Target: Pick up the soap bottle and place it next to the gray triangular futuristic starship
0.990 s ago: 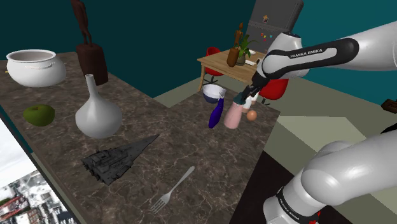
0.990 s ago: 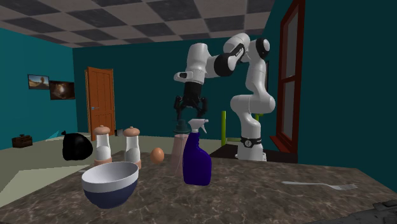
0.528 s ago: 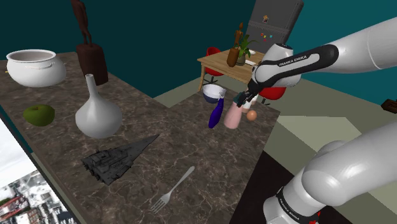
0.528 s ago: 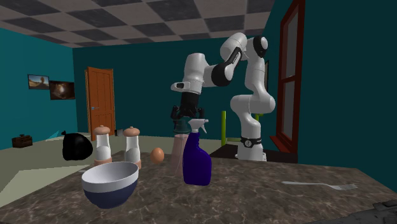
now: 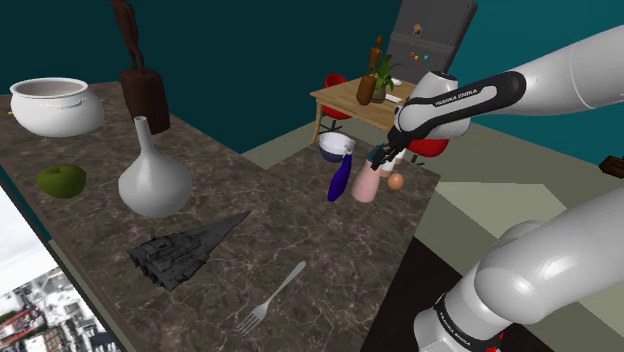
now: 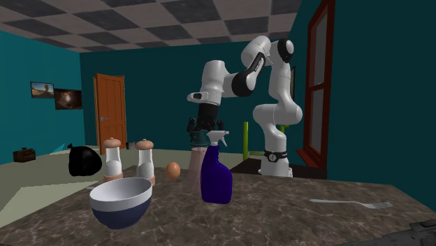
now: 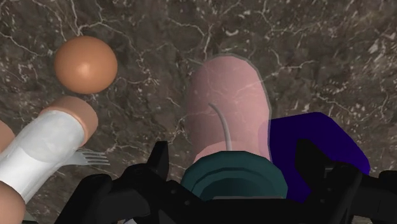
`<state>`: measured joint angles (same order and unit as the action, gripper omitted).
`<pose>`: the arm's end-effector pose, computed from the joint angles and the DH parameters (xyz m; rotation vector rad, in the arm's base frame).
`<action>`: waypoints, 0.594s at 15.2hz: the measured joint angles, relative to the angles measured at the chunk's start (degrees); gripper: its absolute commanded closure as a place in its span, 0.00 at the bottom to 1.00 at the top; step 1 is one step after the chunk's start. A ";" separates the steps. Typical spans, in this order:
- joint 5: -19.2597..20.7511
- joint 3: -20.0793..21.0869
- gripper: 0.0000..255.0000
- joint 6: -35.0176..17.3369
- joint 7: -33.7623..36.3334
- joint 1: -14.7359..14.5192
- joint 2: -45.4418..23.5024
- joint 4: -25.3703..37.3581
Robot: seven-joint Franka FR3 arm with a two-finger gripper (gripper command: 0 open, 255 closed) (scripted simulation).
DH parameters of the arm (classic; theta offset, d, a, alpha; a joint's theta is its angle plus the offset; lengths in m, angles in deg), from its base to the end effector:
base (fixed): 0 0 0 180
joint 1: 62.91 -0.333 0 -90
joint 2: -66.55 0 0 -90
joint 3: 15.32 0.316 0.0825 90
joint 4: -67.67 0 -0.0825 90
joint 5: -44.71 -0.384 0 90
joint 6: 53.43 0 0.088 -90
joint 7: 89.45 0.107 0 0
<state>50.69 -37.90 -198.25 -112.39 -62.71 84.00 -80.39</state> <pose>0.4085 -0.1684 0.3798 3.0729 0.1299 0.3549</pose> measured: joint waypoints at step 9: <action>0.01 0.01 1.00 0.02 0.00 0.01 0.06 0.01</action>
<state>50.69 -37.89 -198.24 -112.39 -62.70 84.06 -80.38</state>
